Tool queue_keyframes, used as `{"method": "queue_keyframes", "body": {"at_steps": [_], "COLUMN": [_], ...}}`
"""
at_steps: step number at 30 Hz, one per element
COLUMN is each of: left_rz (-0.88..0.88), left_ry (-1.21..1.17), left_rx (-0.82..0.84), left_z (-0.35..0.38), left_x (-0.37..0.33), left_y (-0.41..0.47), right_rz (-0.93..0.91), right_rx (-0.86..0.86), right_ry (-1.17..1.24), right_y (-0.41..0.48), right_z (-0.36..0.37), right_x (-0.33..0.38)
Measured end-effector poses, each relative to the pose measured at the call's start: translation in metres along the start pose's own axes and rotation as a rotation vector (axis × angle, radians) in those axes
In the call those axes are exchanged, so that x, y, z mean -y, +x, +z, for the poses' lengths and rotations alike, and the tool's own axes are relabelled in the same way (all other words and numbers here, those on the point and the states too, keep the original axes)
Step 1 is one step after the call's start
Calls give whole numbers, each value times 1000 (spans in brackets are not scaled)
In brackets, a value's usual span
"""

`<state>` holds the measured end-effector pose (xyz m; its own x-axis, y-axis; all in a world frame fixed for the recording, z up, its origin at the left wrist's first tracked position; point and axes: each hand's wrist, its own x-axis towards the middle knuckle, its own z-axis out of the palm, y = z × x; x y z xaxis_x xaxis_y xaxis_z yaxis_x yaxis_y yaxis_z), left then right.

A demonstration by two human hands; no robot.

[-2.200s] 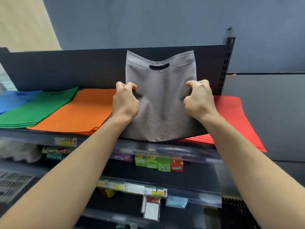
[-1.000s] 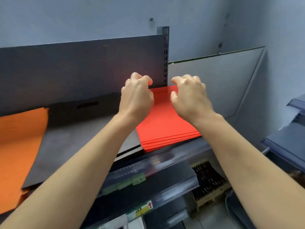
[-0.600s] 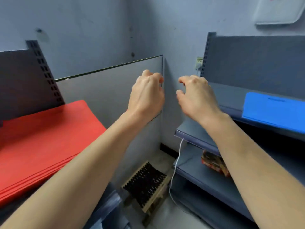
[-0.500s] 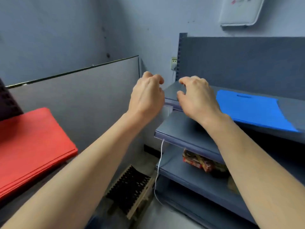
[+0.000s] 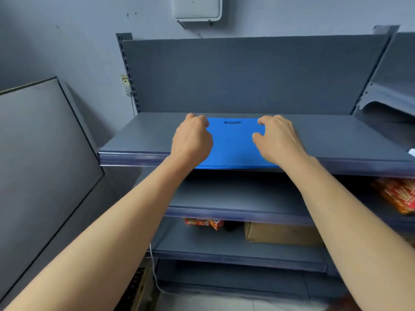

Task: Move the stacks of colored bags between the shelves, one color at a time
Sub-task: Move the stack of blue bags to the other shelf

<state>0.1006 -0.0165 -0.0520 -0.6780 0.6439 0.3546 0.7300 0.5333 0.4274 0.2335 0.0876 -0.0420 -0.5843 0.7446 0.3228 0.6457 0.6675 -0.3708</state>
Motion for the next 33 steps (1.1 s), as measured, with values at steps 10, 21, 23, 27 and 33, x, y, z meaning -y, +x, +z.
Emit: {"method": "queue_keyframes", "body": {"at_steps": [10, 21, 23, 27, 33], "left_rz": [-111, -239, -318, -361, -324], "left_ry": [118, -93, -171, -274, -260], "left_rx": [296, 400, 399, 274, 12], "left_z": [63, 88, 88, 83, 47], "left_x": [30, 42, 40, 38, 30], "left_y": [78, 118, 119, 112, 75], "right_rz": [201, 352, 382, 387, 189], "right_rx": [264, 329, 331, 266, 246], "right_ry": [-96, -131, -120, 38, 243], "right_y": [74, 113, 116, 119, 113], "right_z": [53, 89, 89, 84, 77], "right_x": [-38, -59, -60, -60, -40]}}
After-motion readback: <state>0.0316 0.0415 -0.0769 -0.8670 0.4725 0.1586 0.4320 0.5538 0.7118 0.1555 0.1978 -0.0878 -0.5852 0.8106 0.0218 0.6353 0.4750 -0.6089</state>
